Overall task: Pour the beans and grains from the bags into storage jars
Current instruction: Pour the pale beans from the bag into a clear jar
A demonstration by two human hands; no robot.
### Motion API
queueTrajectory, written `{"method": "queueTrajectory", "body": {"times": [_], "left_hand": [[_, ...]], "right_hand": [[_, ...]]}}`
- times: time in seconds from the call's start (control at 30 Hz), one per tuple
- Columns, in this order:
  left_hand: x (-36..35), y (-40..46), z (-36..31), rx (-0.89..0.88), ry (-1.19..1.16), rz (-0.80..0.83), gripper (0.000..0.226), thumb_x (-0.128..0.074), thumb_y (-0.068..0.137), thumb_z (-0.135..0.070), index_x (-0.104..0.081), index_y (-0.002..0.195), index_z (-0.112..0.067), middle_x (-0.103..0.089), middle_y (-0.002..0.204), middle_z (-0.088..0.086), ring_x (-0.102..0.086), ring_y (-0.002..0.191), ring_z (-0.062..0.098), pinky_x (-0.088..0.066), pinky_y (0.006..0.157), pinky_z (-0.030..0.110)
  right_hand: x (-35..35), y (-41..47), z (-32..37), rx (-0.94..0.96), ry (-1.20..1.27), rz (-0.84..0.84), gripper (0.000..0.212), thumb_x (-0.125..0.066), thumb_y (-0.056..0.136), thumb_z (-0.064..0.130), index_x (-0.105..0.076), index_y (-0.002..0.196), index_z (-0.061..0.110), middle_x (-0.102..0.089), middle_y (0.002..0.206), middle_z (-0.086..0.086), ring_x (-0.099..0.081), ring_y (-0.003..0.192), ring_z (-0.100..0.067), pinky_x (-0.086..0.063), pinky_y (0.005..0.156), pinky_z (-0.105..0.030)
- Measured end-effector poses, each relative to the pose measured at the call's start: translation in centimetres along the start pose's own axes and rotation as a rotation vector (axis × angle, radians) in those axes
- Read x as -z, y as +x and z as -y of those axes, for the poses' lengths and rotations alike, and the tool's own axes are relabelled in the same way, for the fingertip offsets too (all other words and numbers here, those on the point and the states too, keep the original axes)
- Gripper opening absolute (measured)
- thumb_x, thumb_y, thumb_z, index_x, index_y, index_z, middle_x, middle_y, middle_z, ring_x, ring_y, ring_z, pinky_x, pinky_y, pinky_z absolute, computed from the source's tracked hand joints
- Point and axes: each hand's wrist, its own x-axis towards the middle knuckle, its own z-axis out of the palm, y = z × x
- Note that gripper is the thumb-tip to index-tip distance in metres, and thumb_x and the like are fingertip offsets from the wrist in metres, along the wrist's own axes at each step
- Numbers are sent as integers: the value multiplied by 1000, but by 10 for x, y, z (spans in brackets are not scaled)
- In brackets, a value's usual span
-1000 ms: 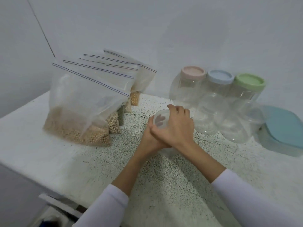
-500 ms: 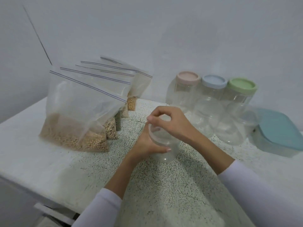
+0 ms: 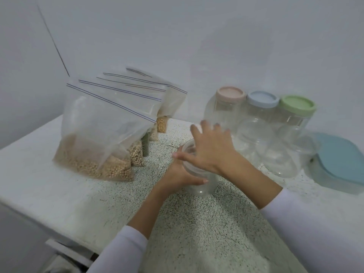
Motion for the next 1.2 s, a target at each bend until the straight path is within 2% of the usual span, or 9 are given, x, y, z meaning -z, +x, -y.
{"method": "queueTrajectory", "body": {"times": [0.17, 0.27, 0.33, 0.47, 0.6, 0.7, 0.87, 1.1, 1.2], "left_hand": [[-1, 1, 1, 23, -3, -17, 109, -91, 49, -18, -32, 140, -32, -56, 130, -9, -57, 118, 11, -47, 101, 38], [0, 0, 0, 2, 10, -22, 113, -93, 48, -25, -27, 139, -34, -50, 136, -8, -50, 125, 11, -40, 107, 44], [0, -2, -1, 5, 28, -9, 114, -92, 50, -31, -25, 142, -33, -49, 137, -7, -50, 126, 13, -41, 106, 43], [-1, -4, -3, 39, -17, -11, 109, -88, 55, -11, -29, 145, -25, -52, 127, -16, -53, 119, 10, -50, 91, 20], [1, -5, -7, 9, -18, 9, 108, -90, 52, -16, -27, 138, -31, -52, 130, -8, -54, 120, 10, -43, 103, 33], [2, -4, -7, -1, 16, 17, 112, -90, 49, -24, -27, 141, -25, -51, 132, -7, -52, 121, 8, -42, 105, 33], [2, -3, -3, 5, 17, -51, 111, -91, 45, -25, -25, 133, -39, -47, 132, -10, -48, 122, 6, -41, 106, 37], [4, -1, -1, -50, 71, -66, 115, -90, 41, -38, -31, 139, -29, -48, 133, -12, -47, 124, 5, -39, 109, 38], [2, -2, -1, -59, 86, -60, 114, -90, 43, -39, -31, 140, -28, -48, 133, -12, -47, 125, 6, -38, 110, 43]], "right_hand": [[3, 2, -10, 58, 142, 212, 87, -45, 82, 71, -20, 147, 19, -27, 146, -11, -38, 128, -36, -37, 98, -49], [16, 4, -17, 342, 245, 294, 90, -66, 79, 41, -12, 149, 30, -14, 151, -2, -17, 139, -29, -21, 112, -56], [16, 3, -15, 320, 217, 283, 97, -67, 77, 51, -5, 150, 32, -2, 156, 1, -3, 144, -31, -9, 113, -62], [6, 8, -1, 52, 85, 268, 95, -45, 76, 78, -13, 150, 26, -15, 154, -7, -22, 137, -39, -29, 104, -61], [13, 17, -1, 158, 107, 290, 82, -66, 76, 52, -27, 144, 30, -26, 139, -7, -27, 129, -32, -41, 94, -51], [19, 19, -8, 298, 193, 233, 75, -71, 70, 36, -37, 137, 39, -29, 128, -3, -27, 121, -23, -41, 93, -44], [25, -5, -41, 252, 873, -78, 62, -81, 72, 25, -44, 118, 41, -32, 130, 3, -38, 120, -12, -40, 101, -33], [-38, -69, -87, -77, 1488, -396, 78, -84, 46, 56, -37, 102, 28, -48, 128, 4, -56, 120, -15, -53, 88, -25], [-67, -94, -92, -195, 1461, -388, 77, -84, 46, 60, -39, 98, 25, -49, 135, 3, -52, 123, -11, -42, 102, -25]]}}
